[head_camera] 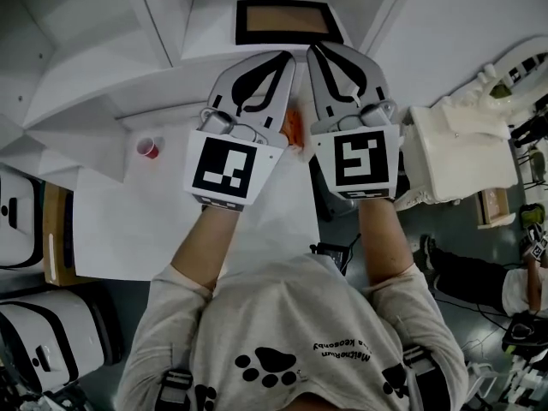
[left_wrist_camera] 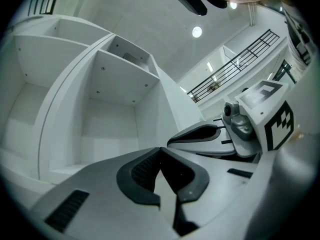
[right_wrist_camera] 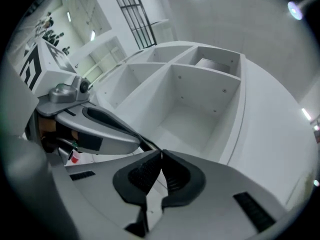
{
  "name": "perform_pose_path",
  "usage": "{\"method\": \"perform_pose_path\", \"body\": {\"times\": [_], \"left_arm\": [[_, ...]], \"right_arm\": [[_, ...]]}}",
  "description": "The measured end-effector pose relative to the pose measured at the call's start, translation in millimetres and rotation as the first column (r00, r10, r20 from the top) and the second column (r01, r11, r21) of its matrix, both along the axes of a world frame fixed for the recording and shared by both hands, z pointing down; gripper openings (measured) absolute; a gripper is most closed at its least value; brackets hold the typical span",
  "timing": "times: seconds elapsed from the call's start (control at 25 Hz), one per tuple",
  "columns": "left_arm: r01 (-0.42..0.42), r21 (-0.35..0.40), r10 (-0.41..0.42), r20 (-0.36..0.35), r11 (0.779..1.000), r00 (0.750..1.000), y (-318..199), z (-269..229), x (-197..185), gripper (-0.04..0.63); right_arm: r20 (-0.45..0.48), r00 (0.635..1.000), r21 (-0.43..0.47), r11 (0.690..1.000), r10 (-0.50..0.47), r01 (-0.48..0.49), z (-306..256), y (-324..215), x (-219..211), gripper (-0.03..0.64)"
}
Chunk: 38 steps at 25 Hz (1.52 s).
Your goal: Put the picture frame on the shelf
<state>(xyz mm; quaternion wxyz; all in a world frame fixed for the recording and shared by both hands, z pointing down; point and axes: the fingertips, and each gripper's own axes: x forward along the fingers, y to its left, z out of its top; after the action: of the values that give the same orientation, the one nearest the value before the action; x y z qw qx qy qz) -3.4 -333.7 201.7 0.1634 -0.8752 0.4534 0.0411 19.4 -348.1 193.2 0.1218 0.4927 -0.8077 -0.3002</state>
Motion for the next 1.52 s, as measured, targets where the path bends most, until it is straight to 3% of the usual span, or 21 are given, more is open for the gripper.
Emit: {"method": "perform_pose_path", "body": {"times": [0.2,0.4,0.6,0.76,1.04,1.52], "left_arm": [[0.032,-0.019,-0.033,-0.005,0.999,0.999,16.4,5.0,-2.8,0.02],[0.049,-0.031,-0.049,-0.018,0.998,0.999,36.6,8.7,-0.1,0.02],[0.055,-0.036,-0.056,-0.03,0.998,0.998,62.7,11.7,-5.2,0.02],[0.062,0.002,-0.061,-0.123,0.998,0.99,83.9,6.5,-7.1,0.02],[0.091,0.011,-0.088,-0.162,0.996,0.983,120.2,15.1,-8.5,0.02],[0.107,-0.065,-0.116,-0.165,0.992,0.979,157.0,62.5,3.0,0.02]], "right_arm": [[0.213,0.977,-0.057,0.998,-0.024,0.036,8.6,16.5,7.4,0.037],[0.316,0.948,-0.082,0.994,-0.04,0.069,16.5,39.8,13.0,0.034],[0.373,0.926,-0.079,0.992,-0.059,0.095,19.5,70.5,8.6,0.032],[0.388,0.919,-0.064,0.992,-0.075,0.108,21.1,94.3,11.6,0.032],[0.452,0.88,0.029,0.988,-0.147,0.15,11.6,135.5,12.2,0.032],[0.457,0.876,-0.041,0.98,-0.153,0.193,64.7,176.8,23.7,0.032]]}}
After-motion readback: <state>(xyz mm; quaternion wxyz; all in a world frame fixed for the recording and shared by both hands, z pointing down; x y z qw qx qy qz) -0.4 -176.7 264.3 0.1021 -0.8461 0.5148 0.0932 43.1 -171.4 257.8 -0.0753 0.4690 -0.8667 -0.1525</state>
